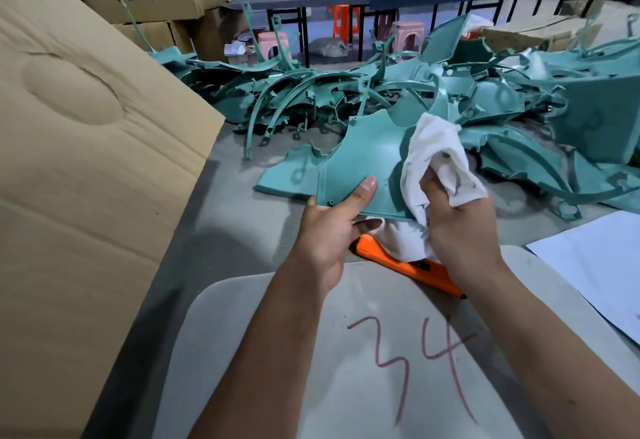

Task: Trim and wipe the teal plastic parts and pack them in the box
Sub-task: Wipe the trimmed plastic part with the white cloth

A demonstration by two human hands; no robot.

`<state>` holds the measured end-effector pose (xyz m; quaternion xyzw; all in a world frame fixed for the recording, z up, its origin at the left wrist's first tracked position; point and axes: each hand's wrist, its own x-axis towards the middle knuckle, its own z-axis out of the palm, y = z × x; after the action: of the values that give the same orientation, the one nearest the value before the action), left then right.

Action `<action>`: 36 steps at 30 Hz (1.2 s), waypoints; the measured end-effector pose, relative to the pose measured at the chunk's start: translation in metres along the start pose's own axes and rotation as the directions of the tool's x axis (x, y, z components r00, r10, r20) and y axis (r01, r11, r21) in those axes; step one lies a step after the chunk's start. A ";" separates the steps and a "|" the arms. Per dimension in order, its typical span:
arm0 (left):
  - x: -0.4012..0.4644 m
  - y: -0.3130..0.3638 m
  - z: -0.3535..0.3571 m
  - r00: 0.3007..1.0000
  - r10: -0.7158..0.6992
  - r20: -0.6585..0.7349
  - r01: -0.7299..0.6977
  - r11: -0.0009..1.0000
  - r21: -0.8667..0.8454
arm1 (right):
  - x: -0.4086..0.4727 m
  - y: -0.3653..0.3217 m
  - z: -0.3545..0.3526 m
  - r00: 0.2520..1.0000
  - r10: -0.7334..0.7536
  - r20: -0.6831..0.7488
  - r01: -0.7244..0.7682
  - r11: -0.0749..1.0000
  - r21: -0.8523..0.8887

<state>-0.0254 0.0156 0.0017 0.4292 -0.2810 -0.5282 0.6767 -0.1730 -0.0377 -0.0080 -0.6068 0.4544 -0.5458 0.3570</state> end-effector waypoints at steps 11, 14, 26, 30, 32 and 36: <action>0.000 0.019 -0.025 0.967 -0.111 0.229 0.103 0.994 0.048 | 0.004 -0.007 -0.003 0.991 0.028 -0.132 0.017 0.945 0.326; 0.000 0.020 -0.032 0.930 -0.125 0.347 0.101 0.991 0.087 | 0.011 -0.004 -0.007 0.970 0.121 -0.209 -0.009 0.882 0.471; -0.001 0.024 -0.040 0.954 -0.031 0.300 -0.003 0.994 0.113 | 0.009 -0.008 -0.003 0.932 0.337 -0.131 -0.217 0.811 0.544; 0.009 0.018 -0.022 0.988 0.104 -0.111 -0.112 0.992 -0.060 | -0.012 -0.014 0.015 0.973 0.230 -0.022 -0.199 0.880 0.432; 0.013 0.006 -0.014 0.913 0.165 -0.373 -0.181 0.983 -0.009 | -0.022 -0.016 0.024 0.976 0.215 0.022 -0.202 0.870 0.451; 0.010 -0.008 -0.005 0.853 0.195 -0.485 -0.202 0.979 0.037 | -0.018 -0.020 0.023 0.971 0.232 0.063 -0.227 0.802 0.552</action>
<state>-0.0220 0.0071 -0.0088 0.5116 -0.1407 -0.3329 0.7795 -0.1470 -0.0153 0.0013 -0.4155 0.3476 -0.6091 0.5793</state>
